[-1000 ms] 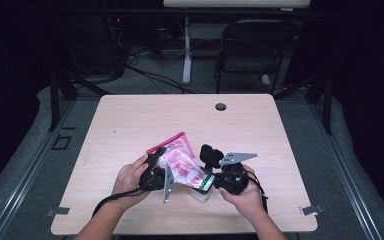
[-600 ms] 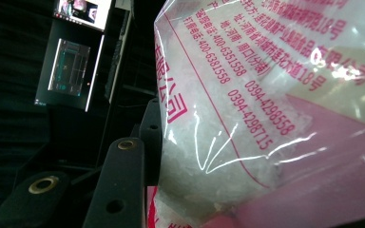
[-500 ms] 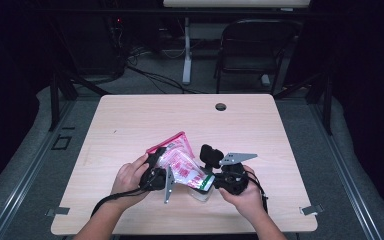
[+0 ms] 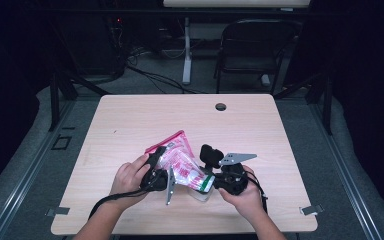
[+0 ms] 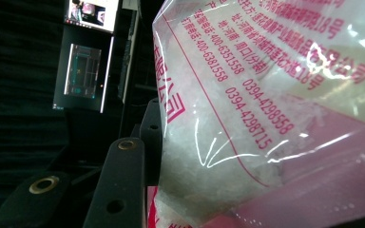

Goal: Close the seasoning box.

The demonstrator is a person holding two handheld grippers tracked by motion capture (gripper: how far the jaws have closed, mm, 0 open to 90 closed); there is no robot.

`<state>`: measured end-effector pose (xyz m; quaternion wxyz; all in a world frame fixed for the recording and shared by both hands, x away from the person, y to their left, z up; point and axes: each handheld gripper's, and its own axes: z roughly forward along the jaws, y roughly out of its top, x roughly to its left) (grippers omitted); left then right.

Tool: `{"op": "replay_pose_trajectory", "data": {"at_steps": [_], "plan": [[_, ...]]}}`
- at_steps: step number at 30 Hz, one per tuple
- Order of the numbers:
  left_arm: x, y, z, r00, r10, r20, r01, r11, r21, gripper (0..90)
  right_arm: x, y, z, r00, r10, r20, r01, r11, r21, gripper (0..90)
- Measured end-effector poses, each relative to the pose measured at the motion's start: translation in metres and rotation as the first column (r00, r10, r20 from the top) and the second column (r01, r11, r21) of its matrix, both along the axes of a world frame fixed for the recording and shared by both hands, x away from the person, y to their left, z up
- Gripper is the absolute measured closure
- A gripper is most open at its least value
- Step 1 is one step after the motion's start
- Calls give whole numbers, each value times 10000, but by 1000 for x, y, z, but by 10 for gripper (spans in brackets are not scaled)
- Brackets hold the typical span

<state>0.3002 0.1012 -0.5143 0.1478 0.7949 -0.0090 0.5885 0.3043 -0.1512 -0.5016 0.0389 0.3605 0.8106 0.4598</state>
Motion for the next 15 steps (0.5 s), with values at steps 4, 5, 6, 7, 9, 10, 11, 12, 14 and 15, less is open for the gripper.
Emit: {"op": "replay_pose_trajectory", "data": {"at_steps": [4,5,6,7,9,10,11,12,14,15], "plan": [[0,0,0,10000,5,35,-5,10000,31,643,0,0,0,10000,-17,8,17,10000,8,900],[0,0,0,10000,2,62,-2,10000,40,643,0,1,0,10000,-28,27,28,10000,9,900],[0,0,0,10000,-5,81,4,10000,57,643,0,1,0,10000,-32,32,32,10000,-5,900],[0,0,0,10000,-6,92,6,10000,65,643,0,1,0,10000,-17,29,17,10000,-20,900],[-1,0,1,9999,21,120,-23,9999,136,643,0,1,0,10000,-28,36,28,10000,-7,900],[-1,0,1,9999,10,162,-13,9999,169,643,0,1,0,10000,-31,37,31,10000,-5,900],[-1,0,2,9998,-1,177,-2,9998,178,643,0,1,0,10000,-30,33,30,10000,-6,900],[-1,0,2,9998,4,175,-7,9998,183,643,0,1,0,10000,-7,30,7,10000,-6,900],[-1,-1,2,9998,-10,216,5,9998,211,643,0,1,0,10000,-9,26,9,10000,-3,900],[-2,-1,2,9998,2,196,-6,9998,214,643,0,1,0,10000,-25,31,25,10000,-3,900]]}}
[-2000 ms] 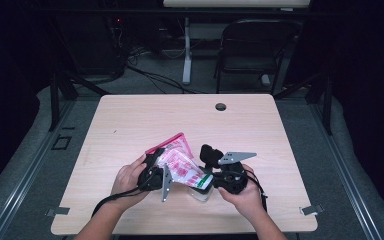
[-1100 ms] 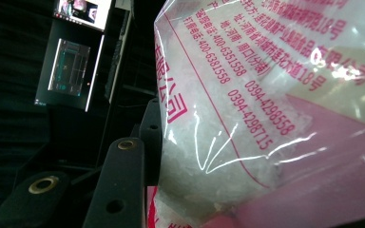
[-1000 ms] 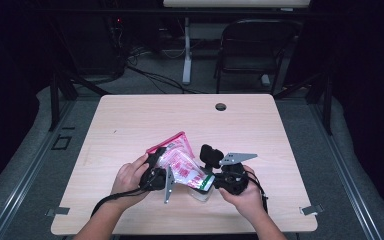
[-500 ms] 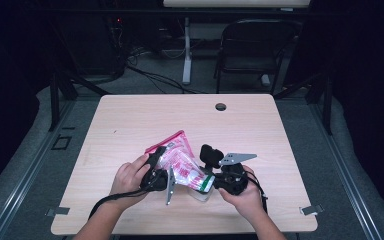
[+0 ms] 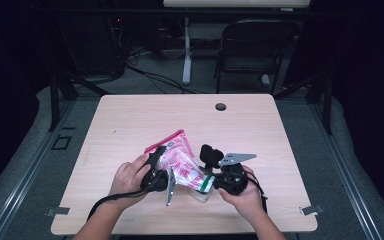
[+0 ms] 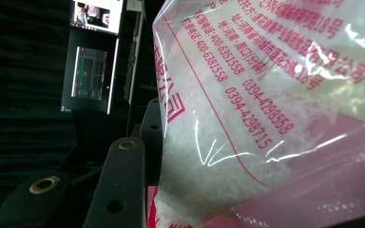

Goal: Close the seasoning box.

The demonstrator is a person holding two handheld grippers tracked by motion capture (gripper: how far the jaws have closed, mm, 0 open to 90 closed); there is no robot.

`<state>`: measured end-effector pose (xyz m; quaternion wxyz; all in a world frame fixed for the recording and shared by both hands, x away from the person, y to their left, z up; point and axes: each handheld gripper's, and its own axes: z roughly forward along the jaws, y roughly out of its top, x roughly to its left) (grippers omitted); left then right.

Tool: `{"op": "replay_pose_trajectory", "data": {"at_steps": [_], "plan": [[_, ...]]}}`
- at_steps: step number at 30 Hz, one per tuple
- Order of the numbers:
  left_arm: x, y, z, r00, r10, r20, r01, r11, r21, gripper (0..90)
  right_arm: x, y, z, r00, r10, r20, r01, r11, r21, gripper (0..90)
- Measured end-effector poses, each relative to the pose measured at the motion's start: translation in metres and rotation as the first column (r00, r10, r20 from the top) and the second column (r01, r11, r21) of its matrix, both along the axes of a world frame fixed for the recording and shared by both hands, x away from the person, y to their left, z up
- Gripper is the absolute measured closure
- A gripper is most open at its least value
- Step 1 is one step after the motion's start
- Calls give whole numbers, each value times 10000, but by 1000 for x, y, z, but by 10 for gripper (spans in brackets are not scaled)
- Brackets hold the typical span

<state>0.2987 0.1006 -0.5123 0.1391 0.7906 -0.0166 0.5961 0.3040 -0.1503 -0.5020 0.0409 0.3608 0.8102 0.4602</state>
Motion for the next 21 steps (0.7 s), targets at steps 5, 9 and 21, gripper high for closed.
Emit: {"op": "replay_pose_trajectory", "data": {"at_steps": [5,9,21], "plan": [[0,0,0,10000,26,-15,-26,10000,36,643,0,0,0,10000,-2,1,2,10000,-2,900],[-1,-1,1,10000,48,-9,-48,10000,62,644,0,0,0,10000,0,1,0,10000,4,900],[-2,-1,3,9999,55,132,-57,9999,153,644,0,0,0,10000,41,12,-41,10000,20,900]]}}
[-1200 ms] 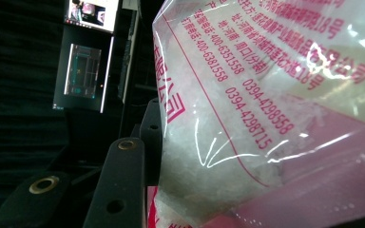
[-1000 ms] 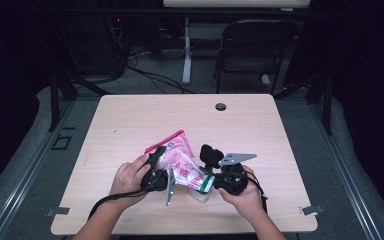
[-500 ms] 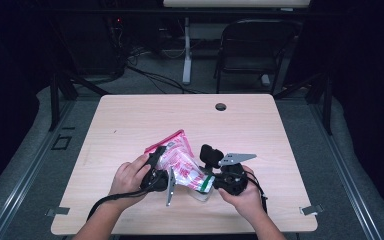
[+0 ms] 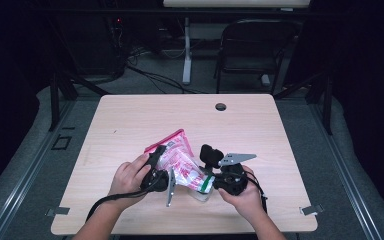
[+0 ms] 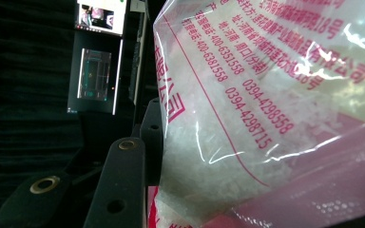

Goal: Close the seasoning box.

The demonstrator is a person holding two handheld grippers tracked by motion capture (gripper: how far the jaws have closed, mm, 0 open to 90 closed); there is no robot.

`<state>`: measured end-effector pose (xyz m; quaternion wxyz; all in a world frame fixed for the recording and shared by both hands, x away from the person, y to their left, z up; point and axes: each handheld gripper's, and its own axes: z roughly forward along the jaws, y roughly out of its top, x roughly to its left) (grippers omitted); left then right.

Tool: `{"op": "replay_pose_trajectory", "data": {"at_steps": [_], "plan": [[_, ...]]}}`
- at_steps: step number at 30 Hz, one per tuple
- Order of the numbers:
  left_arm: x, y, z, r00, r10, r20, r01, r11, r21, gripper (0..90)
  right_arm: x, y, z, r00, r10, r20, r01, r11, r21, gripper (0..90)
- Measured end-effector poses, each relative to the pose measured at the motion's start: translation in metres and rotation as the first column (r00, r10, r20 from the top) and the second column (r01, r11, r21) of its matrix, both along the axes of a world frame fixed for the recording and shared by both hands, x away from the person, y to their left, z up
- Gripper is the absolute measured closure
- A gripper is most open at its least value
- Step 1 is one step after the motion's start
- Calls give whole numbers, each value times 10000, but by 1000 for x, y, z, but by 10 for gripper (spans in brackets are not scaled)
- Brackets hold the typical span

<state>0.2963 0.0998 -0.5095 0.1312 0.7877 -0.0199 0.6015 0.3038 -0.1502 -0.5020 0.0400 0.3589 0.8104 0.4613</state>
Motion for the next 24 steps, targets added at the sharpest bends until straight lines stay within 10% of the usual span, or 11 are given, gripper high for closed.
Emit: {"op": "replay_pose_trajectory", "data": {"at_steps": [24], "plan": [[-3,-2,6,9995,-75,313,67,9996,268,646,-2,0,0,10000,-27,86,27,10000,23,899]]}}
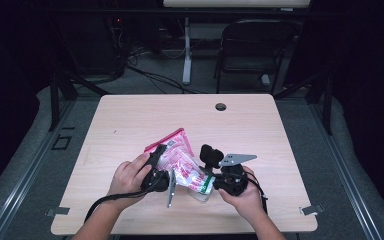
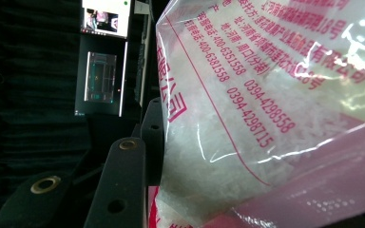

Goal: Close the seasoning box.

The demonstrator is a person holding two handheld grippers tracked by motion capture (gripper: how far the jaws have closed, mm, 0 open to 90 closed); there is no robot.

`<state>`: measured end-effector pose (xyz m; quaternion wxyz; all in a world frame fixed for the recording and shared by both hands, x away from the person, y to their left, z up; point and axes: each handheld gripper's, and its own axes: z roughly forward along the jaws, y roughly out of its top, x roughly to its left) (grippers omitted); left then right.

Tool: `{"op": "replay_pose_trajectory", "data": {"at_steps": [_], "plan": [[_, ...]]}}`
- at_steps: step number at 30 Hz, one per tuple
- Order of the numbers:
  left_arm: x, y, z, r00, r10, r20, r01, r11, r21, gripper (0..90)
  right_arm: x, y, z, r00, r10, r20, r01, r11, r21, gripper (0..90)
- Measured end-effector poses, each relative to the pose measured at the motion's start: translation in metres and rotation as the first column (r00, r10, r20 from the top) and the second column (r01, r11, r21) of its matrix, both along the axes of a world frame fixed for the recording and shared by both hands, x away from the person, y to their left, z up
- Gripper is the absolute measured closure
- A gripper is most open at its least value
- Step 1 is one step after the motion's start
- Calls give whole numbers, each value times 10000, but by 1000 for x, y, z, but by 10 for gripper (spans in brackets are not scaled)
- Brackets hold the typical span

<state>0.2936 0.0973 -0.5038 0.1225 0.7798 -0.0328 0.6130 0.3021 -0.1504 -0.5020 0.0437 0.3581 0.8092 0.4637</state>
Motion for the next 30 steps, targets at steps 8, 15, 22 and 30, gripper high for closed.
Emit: {"op": "replay_pose_trajectory", "data": {"at_steps": [8,15,22,30], "plan": [[-2,-3,3,10000,-33,39,32,9999,98,646,0,-2,-1,10000,-3,-29,3,10000,-21,899],[-2,-4,3,10000,-51,22,51,9999,131,648,-1,-2,-2,10000,13,-50,-13,9999,-119,899],[-3,-5,4,10000,-63,45,62,9999,142,649,-1,-2,-4,9999,-44,-97,43,9999,-92,899],[-4,-8,6,9995,-155,282,146,9994,316,649,-1,-1,-6,9999,-94,-135,92,9998,-162,899]]}}
